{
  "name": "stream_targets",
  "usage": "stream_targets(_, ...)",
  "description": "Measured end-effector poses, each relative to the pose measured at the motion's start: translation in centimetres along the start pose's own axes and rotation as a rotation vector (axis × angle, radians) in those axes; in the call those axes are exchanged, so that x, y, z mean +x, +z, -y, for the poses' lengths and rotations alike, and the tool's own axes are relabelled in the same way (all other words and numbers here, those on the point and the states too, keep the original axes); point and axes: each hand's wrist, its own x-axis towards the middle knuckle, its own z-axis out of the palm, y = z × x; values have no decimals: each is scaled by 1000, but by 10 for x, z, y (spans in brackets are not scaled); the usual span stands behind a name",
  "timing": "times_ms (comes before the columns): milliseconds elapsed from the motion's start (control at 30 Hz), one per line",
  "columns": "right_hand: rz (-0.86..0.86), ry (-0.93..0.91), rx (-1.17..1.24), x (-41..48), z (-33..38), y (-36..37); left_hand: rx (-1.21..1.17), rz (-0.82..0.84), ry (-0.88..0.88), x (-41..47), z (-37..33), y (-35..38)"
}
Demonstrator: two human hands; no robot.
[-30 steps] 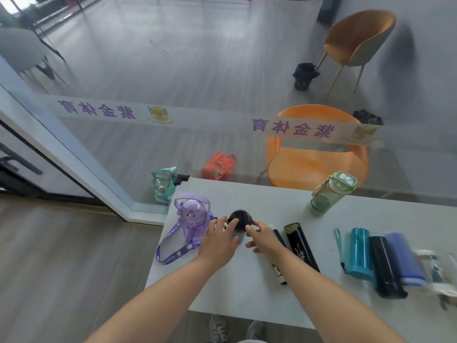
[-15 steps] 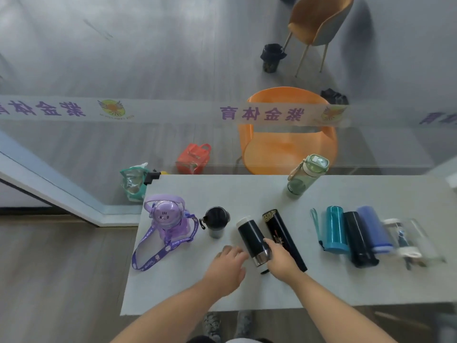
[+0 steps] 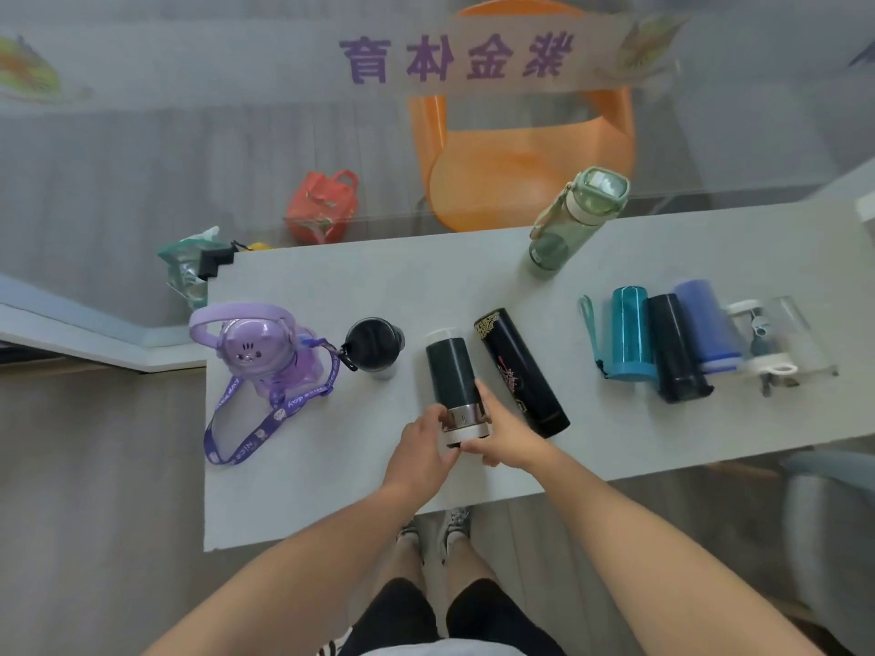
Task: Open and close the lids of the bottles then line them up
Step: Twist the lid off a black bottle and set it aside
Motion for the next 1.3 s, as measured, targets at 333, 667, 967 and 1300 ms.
stream_targets(333,115,-54,292,-50,59,-46,15,-156,163,-14,-49,-54)
stream_targets(667,-74,-174,339,-56,83,-57,323,-333,290,-4,-69,-73)
stream_targets(967,136,-137,226,-48,74,-98,640,-477,315,-7,-91,-68)
stream_targets(1300,11,-49,-47,-17,13,-148,271,-660,227,-32,-125,-8)
